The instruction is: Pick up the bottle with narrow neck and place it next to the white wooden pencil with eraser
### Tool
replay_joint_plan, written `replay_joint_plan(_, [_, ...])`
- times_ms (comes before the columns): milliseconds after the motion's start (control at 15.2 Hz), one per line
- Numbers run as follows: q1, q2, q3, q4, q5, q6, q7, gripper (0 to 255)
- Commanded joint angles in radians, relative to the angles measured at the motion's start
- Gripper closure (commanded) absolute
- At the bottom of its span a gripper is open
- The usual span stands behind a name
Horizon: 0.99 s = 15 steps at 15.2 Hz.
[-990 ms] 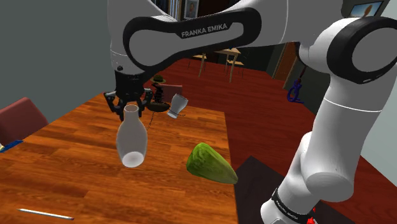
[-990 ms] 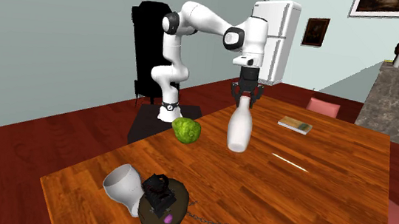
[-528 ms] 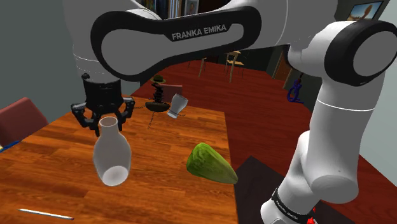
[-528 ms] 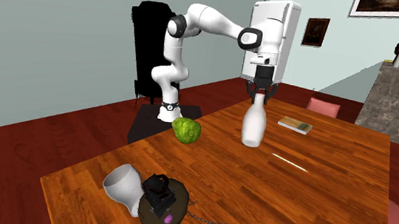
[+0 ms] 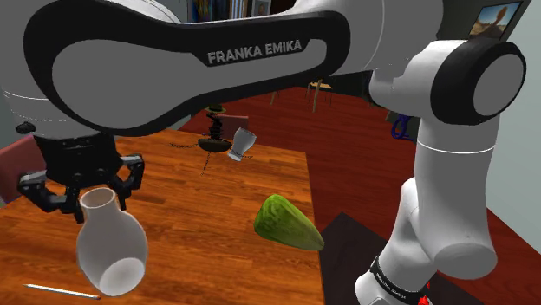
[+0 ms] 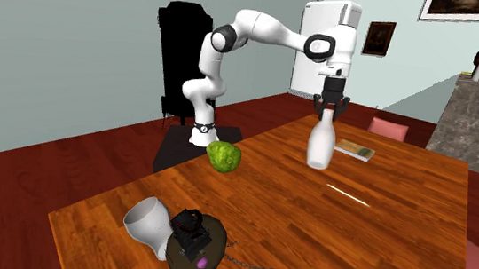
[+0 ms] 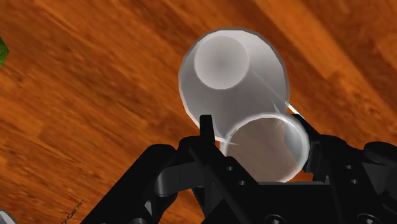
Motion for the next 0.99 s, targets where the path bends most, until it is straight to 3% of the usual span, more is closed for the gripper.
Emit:
replay_joint_plan(0, [0.045, 0.051, 0.006, 0.065, -0.026, -0.024, 0.045, 255])
replay_joint_plan(528, [0.271, 0.299, 0.003, 0.447, -0.126, -0.188, 0.176, 255])
replay_joint_plan(726, [0.397, 0.457, -0.019, 0.724, -0.168, -0.304, 0.19, 255])
replay_joint_plan(792, [0.47, 0.561, -0.041, 0.922, -0.188, -0.384, 0.174, 255])
replay_joint_plan(924, [0.436, 0.512, -0.032, 0.798, -0.177, -0.319, 0.195, 255])
